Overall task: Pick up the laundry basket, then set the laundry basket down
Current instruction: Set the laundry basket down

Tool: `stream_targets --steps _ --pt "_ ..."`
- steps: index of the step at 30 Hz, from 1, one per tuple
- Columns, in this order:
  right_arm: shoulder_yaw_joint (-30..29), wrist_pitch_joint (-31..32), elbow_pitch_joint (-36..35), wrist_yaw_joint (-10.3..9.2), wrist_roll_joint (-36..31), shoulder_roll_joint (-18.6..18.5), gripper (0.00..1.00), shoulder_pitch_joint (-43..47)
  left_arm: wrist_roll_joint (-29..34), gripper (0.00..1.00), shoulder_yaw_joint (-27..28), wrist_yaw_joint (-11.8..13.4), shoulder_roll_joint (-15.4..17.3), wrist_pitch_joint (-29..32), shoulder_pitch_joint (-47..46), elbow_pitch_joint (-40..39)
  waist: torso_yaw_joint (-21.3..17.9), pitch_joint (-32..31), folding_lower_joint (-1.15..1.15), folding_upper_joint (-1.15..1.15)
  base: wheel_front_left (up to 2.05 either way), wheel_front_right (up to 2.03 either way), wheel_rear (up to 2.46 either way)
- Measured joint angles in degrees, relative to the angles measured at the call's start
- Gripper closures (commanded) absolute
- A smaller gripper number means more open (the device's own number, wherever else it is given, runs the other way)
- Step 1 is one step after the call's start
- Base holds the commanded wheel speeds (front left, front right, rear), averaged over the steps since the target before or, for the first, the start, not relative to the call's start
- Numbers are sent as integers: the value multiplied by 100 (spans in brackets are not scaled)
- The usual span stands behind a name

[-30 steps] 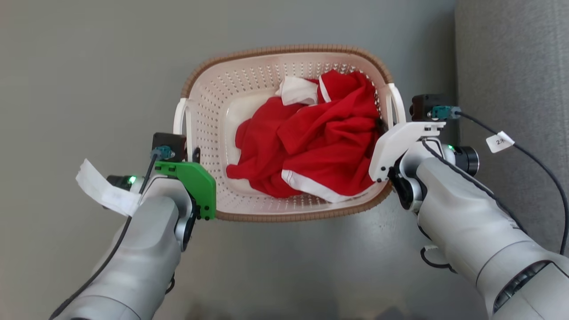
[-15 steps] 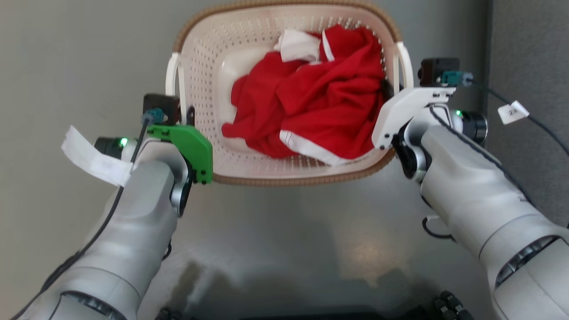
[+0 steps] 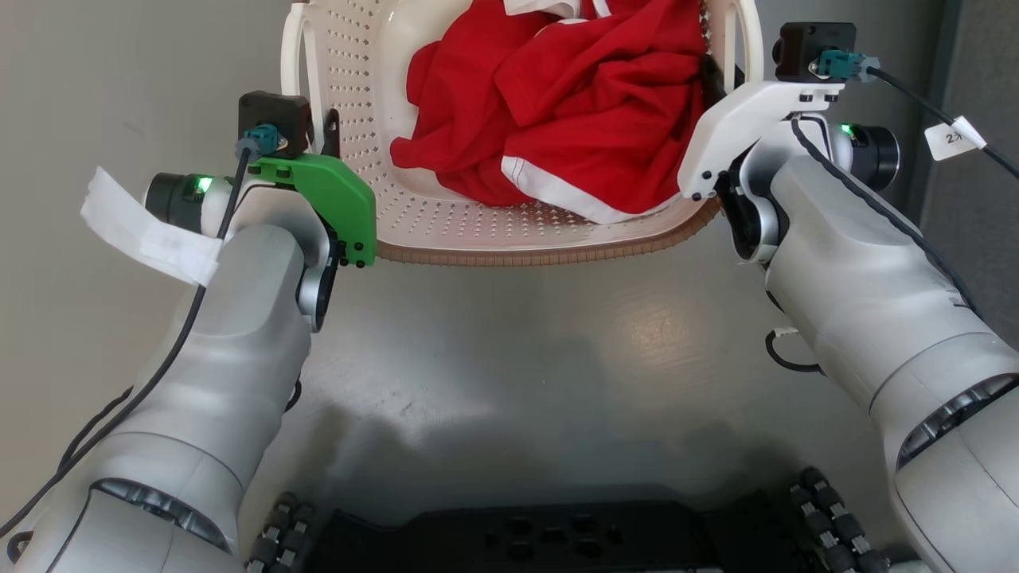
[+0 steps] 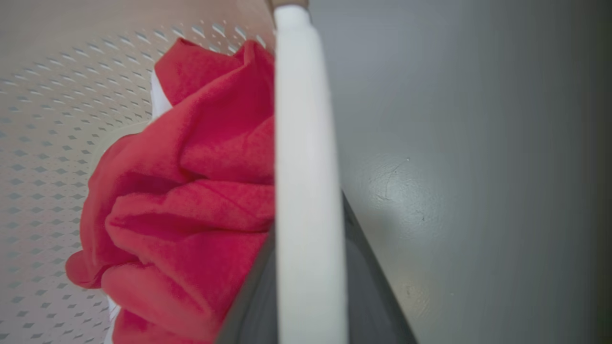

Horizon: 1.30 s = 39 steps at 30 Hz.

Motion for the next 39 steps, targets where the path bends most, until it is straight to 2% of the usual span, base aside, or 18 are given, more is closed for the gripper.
stream_targets --steps 7,18,19,20,22,24,26,27,28,29,30,39 --pt "4 -102 8 0 -1 -4 100 -47 21 100 -11 1 1 -112 -101 29 19 240 0 0 0 0 0" --pt "51 -149 -15 0 -1 -10 100 -91 21 100 -69 1 8 -165 -147 76 -21 274 -1 0 0 0 0" --pt "56 -149 -15 0 -1 -10 89 -91 21 100 -76 1 9 -165 -147 82 -25 270 -1 0 0 0 0" --pt "63 -151 -14 0 -1 -10 75 -91 21 100 -83 1 8 -166 -148 91 -28 266 -1 0 0 0 0" --pt "79 -152 -5 0 -1 -13 65 -87 21 100 -105 1 7 -183 -148 123 -33 244 0 0 0 0 0" --pt "91 -156 -1 0 -1 -40 58 -85 21 74 -123 1 11 -204 -148 182 -36 207 -1 0 0 0 0" --pt "96 -156 2 0 -1 -47 32 -85 22 67 -141 1 10 -203 -147 233 -39 170 -1 0 0 0 0" --pt "100 -156 3 0 -1 -52 25 -85 22 60 -140 1 19 -202 -143 258 -41 150 -1 0 0 0 0" --pt "100 -157 4 0 -1 -51 8 -85 22 52 -140 1 36 -202 -142 268 -42 130 -1 0 0 0 0" --pt "100 -157 7 0 -1 -53 0 -85 22 15 -138 1 69 -202 -142 277 -45 92 -1 0 0 0 0" --pt "101 -158 9 0 -1 -55 0 -85 22 0 -140 2 74 -202 -142 286 -47 74 -1 0 0 0 0" --pt "123 -201 35 0 0 -54 0 -85 8 0 -140 18 85 -204 -90 341 -56 -99 -1 0 0 0 0"
